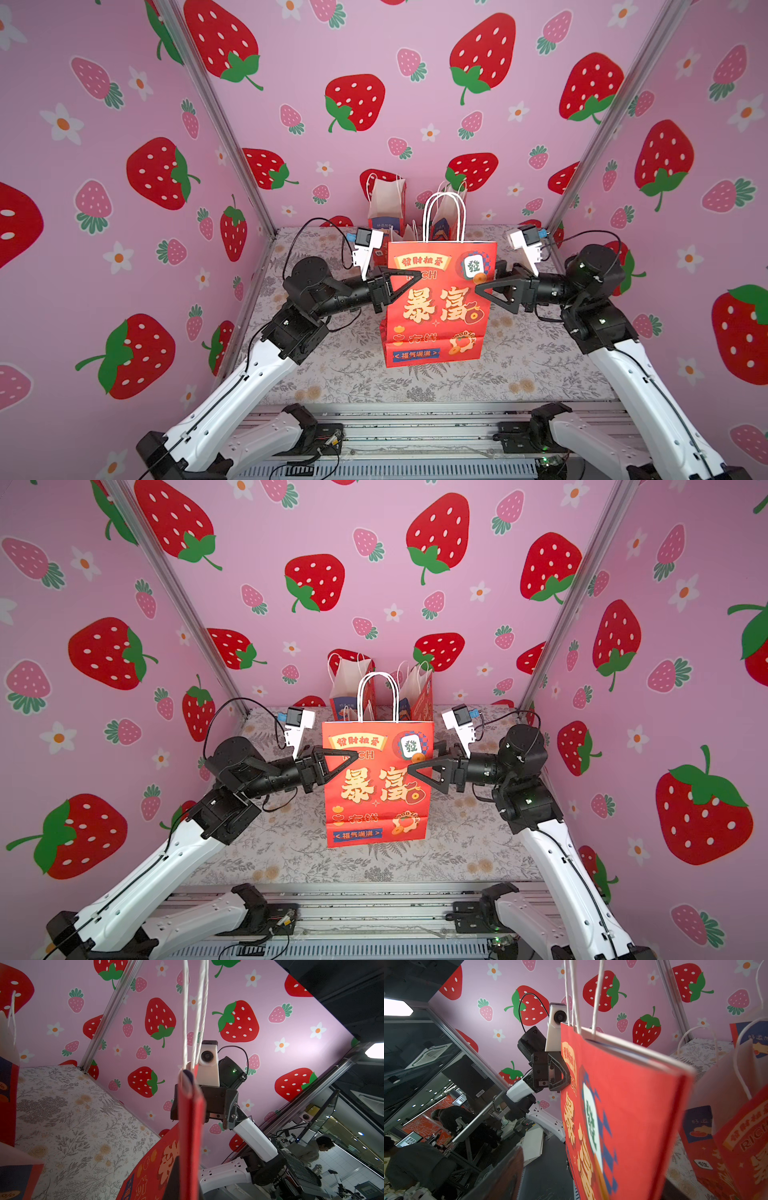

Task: Put away the paper bag
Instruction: Press the paper bag.

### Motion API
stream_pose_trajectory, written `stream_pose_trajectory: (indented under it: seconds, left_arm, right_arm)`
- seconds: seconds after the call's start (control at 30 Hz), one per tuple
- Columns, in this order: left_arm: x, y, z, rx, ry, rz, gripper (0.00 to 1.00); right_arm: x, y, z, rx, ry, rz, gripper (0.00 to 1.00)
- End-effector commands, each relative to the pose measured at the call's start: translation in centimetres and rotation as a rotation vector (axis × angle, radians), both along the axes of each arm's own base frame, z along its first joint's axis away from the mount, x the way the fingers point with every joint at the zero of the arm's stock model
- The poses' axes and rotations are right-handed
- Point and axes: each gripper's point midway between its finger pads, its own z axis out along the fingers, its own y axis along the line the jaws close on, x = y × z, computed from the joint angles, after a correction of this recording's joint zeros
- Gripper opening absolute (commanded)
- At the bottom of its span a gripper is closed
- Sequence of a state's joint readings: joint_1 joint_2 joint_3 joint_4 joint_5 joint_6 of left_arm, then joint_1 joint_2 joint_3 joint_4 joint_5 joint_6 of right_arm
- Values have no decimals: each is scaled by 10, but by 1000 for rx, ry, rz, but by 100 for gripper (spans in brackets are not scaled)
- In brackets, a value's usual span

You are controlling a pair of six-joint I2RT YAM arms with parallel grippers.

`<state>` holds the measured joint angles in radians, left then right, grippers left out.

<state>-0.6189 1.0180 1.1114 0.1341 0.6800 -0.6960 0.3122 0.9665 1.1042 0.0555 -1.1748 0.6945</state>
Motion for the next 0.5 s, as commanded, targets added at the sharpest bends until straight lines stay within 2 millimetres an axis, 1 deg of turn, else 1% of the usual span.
stream_pose_trajectory:
  seconds: [0.0,0.13,0.27,0.4,0.47]
  left_arm:
    - [-7,7,33,-67,-64,4,0]
    - [-7,7,34,-76,-62,0,0]
    - [-8,8,35,-80,-64,3,0]
    - [-8,9,31,-63,-61,12,0]
    - [-8,10,28,-55,-59,16,0]
  right_arm:
    - [-11,2,18,49,-57,37,72]
    - [-15,10,21,57,-64,68,64]
    - [-15,16,21,56,-60,81,53]
    - [-8,18,19,52,-37,66,28]
    - [-4,18,18,53,-26,54,19]
